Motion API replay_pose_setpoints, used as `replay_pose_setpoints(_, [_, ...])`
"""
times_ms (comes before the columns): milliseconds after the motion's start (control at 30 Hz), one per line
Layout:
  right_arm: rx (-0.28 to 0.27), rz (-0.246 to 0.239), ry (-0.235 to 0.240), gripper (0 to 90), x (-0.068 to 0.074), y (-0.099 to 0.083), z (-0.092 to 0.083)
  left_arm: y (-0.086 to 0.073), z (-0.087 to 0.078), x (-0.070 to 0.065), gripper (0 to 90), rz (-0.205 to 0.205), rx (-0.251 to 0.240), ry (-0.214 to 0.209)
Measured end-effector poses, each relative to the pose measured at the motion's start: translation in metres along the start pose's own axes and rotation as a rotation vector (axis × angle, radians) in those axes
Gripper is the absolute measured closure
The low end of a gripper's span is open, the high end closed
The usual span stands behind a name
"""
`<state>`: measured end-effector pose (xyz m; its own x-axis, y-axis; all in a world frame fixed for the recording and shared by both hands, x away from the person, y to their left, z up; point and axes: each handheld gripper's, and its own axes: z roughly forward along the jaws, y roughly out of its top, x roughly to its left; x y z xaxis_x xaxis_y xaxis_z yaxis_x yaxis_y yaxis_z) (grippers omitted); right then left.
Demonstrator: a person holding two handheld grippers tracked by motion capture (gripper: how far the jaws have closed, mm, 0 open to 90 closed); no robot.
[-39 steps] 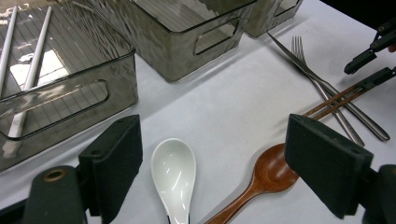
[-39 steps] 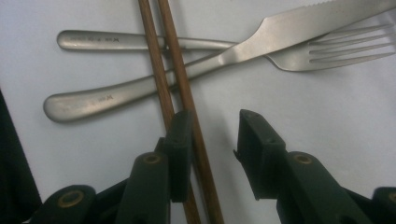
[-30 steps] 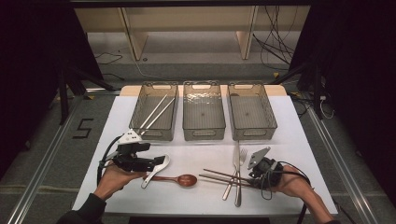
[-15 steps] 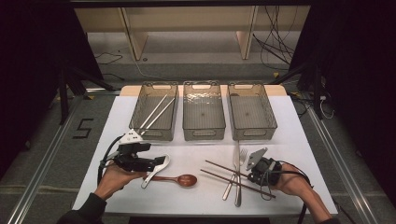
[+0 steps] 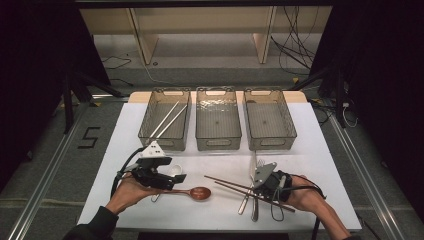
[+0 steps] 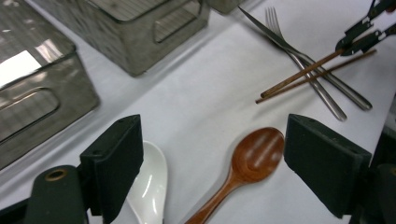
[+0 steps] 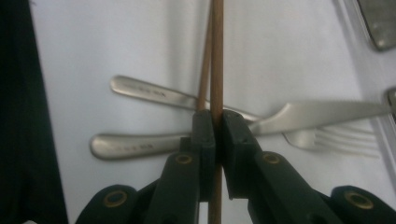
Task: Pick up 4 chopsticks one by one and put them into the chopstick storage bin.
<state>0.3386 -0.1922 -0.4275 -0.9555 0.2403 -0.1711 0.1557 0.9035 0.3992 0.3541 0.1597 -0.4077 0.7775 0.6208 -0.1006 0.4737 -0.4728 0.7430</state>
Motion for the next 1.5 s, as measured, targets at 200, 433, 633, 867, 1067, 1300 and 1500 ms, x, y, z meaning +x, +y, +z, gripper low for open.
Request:
replay_pose_setpoints(200, [-0.009, -0.042, 0.012, 84.8, 0.009, 0.011, -0.001, 0.008, 0.008, -0.015, 19.7, 0.070, 0.039, -0.038])
replay_pose_setpoints(433, [-0.010, -0.077, 0.015, 84.8, 0.016, 0.019, 0.000, 0.018, 0.022, -0.030, 21.5, 0.154, 0.084, -0.099])
replay_pose_setpoints(633, [-0.016, -0.105, 0.018, 84.8, 0.021, 0.025, 0.000, 0.021, 0.034, -0.040, 24.6, 0.223, 0.137, -0.124])
replay_pose_setpoints(867, [-0.019, -0.131, 0.023, 84.8, 0.026, 0.031, 0.002, 0.027, 0.043, -0.055, 32.4, 0.328, 0.205, -0.167])
replay_pose_setpoints(1067, [-0.017, -0.150, 0.027, 84.8, 0.028, 0.033, 0.000, 0.025, 0.051, -0.060, 40.8, 0.377, 0.261, -0.183])
replay_pose_setpoints(1300, [-0.020, -0.157, 0.029, 84.8, 0.030, 0.034, 0.000, 0.024, 0.055, -0.063, 55.8, 0.425, 0.300, -0.211])
replay_pose_setpoints(1500, [-0.026, -0.168, 0.026, 84.8, 0.030, 0.035, 0.000, 0.024, 0.057, -0.065, 67.9, 0.444, 0.320, -0.237])
